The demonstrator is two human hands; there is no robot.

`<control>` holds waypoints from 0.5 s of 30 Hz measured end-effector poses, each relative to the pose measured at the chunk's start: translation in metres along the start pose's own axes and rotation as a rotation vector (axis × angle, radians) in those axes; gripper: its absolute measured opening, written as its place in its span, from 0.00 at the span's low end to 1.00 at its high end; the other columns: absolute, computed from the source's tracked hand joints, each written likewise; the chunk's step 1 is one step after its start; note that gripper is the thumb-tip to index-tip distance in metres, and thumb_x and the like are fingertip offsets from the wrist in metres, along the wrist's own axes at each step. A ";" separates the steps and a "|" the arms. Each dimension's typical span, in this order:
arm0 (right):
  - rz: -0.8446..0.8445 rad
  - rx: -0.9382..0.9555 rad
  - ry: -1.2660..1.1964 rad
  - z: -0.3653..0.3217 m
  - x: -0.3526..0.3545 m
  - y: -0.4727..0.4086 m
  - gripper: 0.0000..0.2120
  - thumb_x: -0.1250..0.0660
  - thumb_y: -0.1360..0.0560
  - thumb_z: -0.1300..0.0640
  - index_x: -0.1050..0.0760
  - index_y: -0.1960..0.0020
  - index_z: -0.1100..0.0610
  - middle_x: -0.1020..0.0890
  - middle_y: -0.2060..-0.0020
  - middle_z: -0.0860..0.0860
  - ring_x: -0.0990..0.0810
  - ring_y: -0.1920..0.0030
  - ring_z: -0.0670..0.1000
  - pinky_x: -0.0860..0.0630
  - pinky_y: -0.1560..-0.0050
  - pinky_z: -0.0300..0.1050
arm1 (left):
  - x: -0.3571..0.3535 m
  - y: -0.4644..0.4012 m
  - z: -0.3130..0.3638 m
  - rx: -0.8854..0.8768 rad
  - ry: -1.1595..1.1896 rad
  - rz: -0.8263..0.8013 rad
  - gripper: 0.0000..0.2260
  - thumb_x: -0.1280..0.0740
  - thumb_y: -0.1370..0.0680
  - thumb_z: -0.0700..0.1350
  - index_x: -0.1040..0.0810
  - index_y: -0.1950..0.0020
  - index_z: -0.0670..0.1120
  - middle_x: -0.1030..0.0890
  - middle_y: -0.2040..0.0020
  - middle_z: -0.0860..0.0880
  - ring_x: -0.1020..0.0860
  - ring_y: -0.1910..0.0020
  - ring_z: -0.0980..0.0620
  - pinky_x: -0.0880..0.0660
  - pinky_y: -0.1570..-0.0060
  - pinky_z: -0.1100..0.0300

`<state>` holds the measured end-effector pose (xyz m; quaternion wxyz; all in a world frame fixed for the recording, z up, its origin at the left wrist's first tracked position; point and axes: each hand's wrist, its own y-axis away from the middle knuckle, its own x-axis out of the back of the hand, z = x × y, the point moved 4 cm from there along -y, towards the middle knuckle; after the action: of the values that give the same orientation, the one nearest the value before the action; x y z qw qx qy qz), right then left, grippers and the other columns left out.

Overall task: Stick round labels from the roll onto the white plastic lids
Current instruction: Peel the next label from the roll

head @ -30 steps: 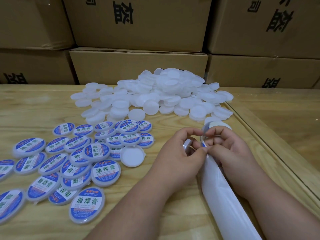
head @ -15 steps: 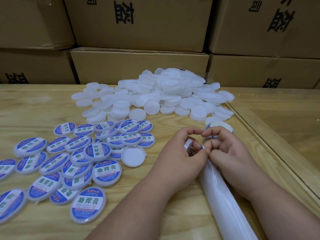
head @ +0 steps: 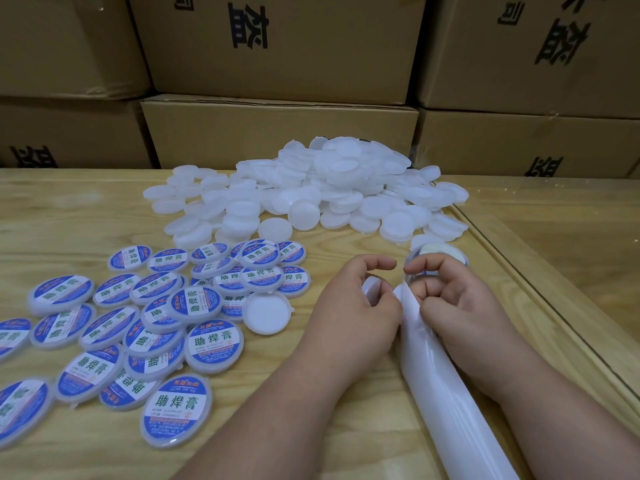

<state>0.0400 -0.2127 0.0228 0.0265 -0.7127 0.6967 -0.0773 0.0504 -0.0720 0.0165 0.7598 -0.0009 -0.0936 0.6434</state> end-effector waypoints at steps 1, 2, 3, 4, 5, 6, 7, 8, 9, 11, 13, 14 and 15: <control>0.017 0.004 0.010 -0.001 0.001 0.000 0.19 0.41 0.37 0.64 0.21 0.52 0.49 0.27 0.64 0.58 0.32 0.65 0.55 0.33 0.65 0.47 | 0.001 -0.001 -0.001 0.020 0.034 0.021 0.15 0.36 0.26 0.41 0.23 0.46 0.60 0.19 0.64 0.58 0.23 0.69 0.58 0.26 0.69 0.67; 0.034 0.009 0.023 -0.001 0.002 0.000 0.18 0.42 0.38 0.64 0.21 0.54 0.49 0.28 0.65 0.57 0.33 0.67 0.54 0.33 0.67 0.43 | 0.003 -0.002 -0.001 0.049 0.080 0.049 0.15 0.36 0.28 0.42 0.22 0.48 0.61 0.19 0.64 0.57 0.23 0.69 0.56 0.25 0.69 0.65; 0.048 0.013 0.035 -0.002 0.003 0.001 0.17 0.42 0.38 0.63 0.21 0.56 0.49 0.29 0.65 0.56 0.35 0.69 0.52 0.35 0.70 0.39 | 0.005 -0.003 -0.002 0.087 0.134 0.085 0.15 0.36 0.30 0.44 0.21 0.50 0.62 0.18 0.63 0.56 0.24 0.70 0.55 0.25 0.68 0.61; 0.054 0.014 0.042 -0.003 0.003 0.001 0.16 0.42 0.38 0.63 0.21 0.58 0.49 0.29 0.67 0.54 0.36 0.71 0.49 0.36 0.72 0.37 | 0.008 -0.005 -0.004 0.123 0.197 0.126 0.15 0.36 0.32 0.45 0.20 0.52 0.63 0.18 0.64 0.54 0.24 0.70 0.53 0.25 0.67 0.58; 0.058 0.012 0.051 -0.003 0.003 0.002 0.14 0.42 0.38 0.63 0.22 0.60 0.50 0.29 0.69 0.51 0.36 0.72 0.47 0.37 0.73 0.35 | 0.010 -0.007 -0.005 0.147 0.267 0.165 0.15 0.36 0.33 0.46 0.19 0.54 0.64 0.18 0.64 0.53 0.25 0.70 0.52 0.26 0.67 0.57; 0.062 0.008 0.068 -0.004 0.003 0.002 0.12 0.42 0.38 0.63 0.22 0.62 0.51 0.29 0.72 0.48 0.37 0.73 0.45 0.37 0.73 0.34 | 0.013 -0.009 -0.007 0.161 0.333 0.200 0.15 0.36 0.34 0.45 0.18 0.55 0.63 0.19 0.65 0.53 0.25 0.70 0.52 0.26 0.65 0.57; 0.066 -0.001 0.093 -0.004 0.003 0.003 0.11 0.42 0.38 0.62 0.22 0.64 0.51 0.30 0.74 0.46 0.37 0.74 0.45 0.38 0.74 0.34 | 0.015 -0.010 -0.008 0.169 0.386 0.228 0.14 0.35 0.35 0.45 0.17 0.56 0.62 0.20 0.66 0.53 0.24 0.68 0.52 0.26 0.63 0.56; 0.066 -0.013 0.122 -0.004 0.003 0.004 0.10 0.42 0.38 0.61 0.23 0.66 0.52 0.32 0.76 0.45 0.38 0.75 0.45 0.39 0.75 0.34 | 0.017 -0.011 -0.009 0.175 0.421 0.249 0.14 0.34 0.35 0.45 0.17 0.57 0.62 0.20 0.65 0.54 0.24 0.66 0.52 0.26 0.60 0.54; 0.058 -0.023 0.147 -0.005 0.003 0.004 0.09 0.42 0.39 0.61 0.23 0.68 0.52 0.33 0.77 0.45 0.39 0.75 0.45 0.40 0.75 0.35 | 0.018 -0.012 -0.010 0.180 0.445 0.262 0.14 0.34 0.35 0.45 0.16 0.57 0.62 0.20 0.65 0.54 0.23 0.64 0.52 0.26 0.58 0.53; 0.012 -0.036 0.184 -0.006 0.000 0.005 0.08 0.42 0.40 0.60 0.24 0.72 0.54 0.34 0.78 0.45 0.38 0.76 0.45 0.40 0.74 0.34 | 0.019 -0.012 -0.011 0.183 0.456 0.288 0.13 0.35 0.35 0.46 0.16 0.57 0.61 0.20 0.65 0.56 0.23 0.63 0.52 0.26 0.61 0.55; -0.042 -0.036 0.210 -0.008 -0.002 0.005 0.08 0.41 0.41 0.60 0.25 0.74 0.55 0.32 0.79 0.44 0.35 0.76 0.42 0.38 0.73 0.31 | 0.020 -0.012 -0.011 0.181 0.449 0.324 0.13 0.36 0.35 0.47 0.16 0.57 0.61 0.19 0.65 0.57 0.23 0.63 0.52 0.27 0.64 0.56; -0.059 -0.033 0.213 -0.009 -0.002 0.006 0.08 0.41 0.41 0.60 0.26 0.75 0.55 0.31 0.79 0.44 0.34 0.75 0.41 0.37 0.73 0.30 | 0.021 -0.012 -0.011 0.180 0.456 0.340 0.13 0.36 0.35 0.47 0.16 0.58 0.60 0.19 0.65 0.57 0.23 0.63 0.52 0.26 0.64 0.56; -0.064 -0.029 0.205 -0.008 -0.002 0.006 0.08 0.41 0.40 0.60 0.25 0.75 0.55 0.30 0.79 0.44 0.33 0.75 0.41 0.36 0.73 0.30 | 0.022 -0.012 -0.011 0.177 0.469 0.348 0.12 0.36 0.34 0.47 0.16 0.58 0.61 0.18 0.65 0.57 0.22 0.63 0.52 0.26 0.64 0.56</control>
<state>0.0328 -0.2106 0.0300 -0.0575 -0.7232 0.6738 -0.1406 0.0670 -0.0514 0.0101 0.6360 -0.0991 0.1425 0.7519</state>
